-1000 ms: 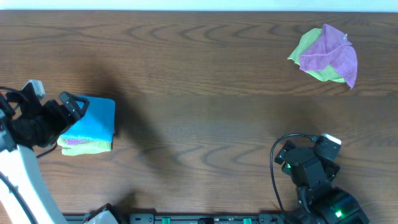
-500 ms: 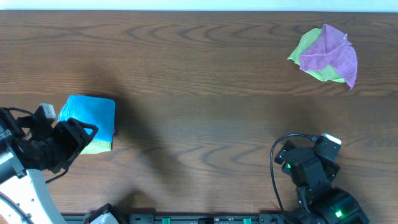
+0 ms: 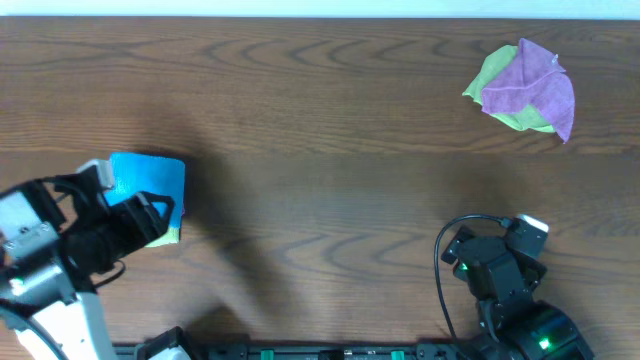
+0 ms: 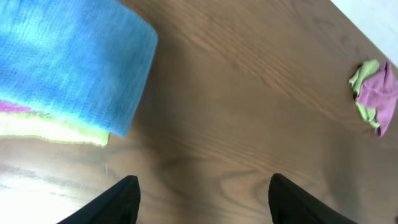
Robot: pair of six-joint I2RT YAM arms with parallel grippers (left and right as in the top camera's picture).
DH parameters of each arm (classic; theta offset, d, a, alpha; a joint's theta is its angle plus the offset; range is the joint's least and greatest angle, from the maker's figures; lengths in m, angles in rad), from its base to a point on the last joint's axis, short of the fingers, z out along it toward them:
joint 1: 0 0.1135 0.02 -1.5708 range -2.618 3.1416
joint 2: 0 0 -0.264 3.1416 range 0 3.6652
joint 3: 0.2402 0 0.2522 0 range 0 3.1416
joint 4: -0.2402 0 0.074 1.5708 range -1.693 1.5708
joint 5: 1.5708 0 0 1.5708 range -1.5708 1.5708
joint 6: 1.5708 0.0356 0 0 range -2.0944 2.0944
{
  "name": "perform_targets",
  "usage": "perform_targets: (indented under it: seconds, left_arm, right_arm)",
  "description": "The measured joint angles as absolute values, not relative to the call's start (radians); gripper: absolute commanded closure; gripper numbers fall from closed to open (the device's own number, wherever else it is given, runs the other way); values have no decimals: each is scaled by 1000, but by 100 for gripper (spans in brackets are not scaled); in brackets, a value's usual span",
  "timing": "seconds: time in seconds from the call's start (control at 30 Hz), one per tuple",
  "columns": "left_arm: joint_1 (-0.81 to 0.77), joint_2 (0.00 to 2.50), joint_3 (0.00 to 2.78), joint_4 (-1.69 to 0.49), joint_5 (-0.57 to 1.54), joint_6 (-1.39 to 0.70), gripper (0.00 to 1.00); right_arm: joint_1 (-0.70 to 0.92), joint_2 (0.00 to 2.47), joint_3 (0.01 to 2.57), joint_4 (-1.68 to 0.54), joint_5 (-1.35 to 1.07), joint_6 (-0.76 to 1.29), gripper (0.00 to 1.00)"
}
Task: Fold the cloth
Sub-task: 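Open the left gripper and pull it back from the stack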
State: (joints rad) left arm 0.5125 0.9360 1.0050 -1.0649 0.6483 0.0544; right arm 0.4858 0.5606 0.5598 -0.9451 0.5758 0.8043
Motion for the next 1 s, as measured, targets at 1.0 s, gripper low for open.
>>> perform_targets:
  seconds: [1.0]
  left_arm:
    - [52,216,348,-441,271,57,5]
  right_arm:
    - [486,561,559,-945,575,804,1]
